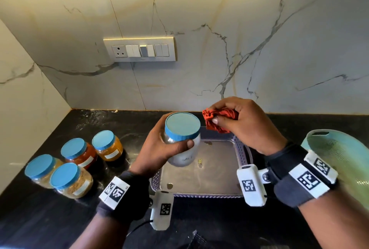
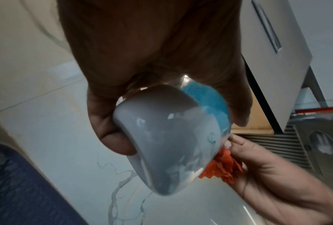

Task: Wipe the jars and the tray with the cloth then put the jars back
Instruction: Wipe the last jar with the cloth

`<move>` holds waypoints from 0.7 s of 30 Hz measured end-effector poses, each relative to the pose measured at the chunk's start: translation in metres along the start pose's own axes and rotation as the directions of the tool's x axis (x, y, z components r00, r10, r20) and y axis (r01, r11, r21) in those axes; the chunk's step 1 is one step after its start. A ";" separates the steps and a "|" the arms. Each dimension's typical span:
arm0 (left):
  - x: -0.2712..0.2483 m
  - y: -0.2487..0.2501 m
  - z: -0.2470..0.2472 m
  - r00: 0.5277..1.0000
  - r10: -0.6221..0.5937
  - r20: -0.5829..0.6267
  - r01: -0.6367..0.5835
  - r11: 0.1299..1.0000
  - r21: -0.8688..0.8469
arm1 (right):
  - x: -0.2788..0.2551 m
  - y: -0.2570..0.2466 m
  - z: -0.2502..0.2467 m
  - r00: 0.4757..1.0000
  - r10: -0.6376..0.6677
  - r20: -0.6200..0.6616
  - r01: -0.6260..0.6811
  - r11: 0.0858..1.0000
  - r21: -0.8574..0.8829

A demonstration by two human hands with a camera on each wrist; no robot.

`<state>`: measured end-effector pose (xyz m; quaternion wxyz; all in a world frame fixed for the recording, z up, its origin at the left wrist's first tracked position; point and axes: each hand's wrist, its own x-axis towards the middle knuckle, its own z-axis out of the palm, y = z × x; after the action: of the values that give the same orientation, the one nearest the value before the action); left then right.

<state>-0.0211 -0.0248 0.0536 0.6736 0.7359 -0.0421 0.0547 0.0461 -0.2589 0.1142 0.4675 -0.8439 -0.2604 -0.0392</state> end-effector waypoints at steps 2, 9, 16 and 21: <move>0.001 -0.003 0.001 0.997 -0.076 -0.026 0.072 0.987 -0.146 | -0.007 0.003 0.007 0.997 0.079 0.000 -0.076 0.959 0.275; 0.003 0.003 0.005 0.942 -0.320 0.102 0.330 0.834 -0.443 | -0.021 -0.004 0.036 0.991 0.089 0.104 -0.136 0.622 0.771; 0.007 0.003 0.010 0.905 -0.404 0.135 0.426 0.841 -0.333 | -0.015 -0.015 0.047 0.993 0.120 -0.009 -0.067 0.611 0.788; 0.010 0.002 0.009 0.882 -0.458 0.112 0.469 0.828 -0.308 | -0.016 -0.015 0.054 0.992 0.096 -0.078 -0.008 0.678 0.735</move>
<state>-0.0110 -0.0340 0.0563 0.7781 0.6031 0.1177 -0.1302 0.0158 -0.2150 0.0899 0.7807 -0.5895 -0.2044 0.0354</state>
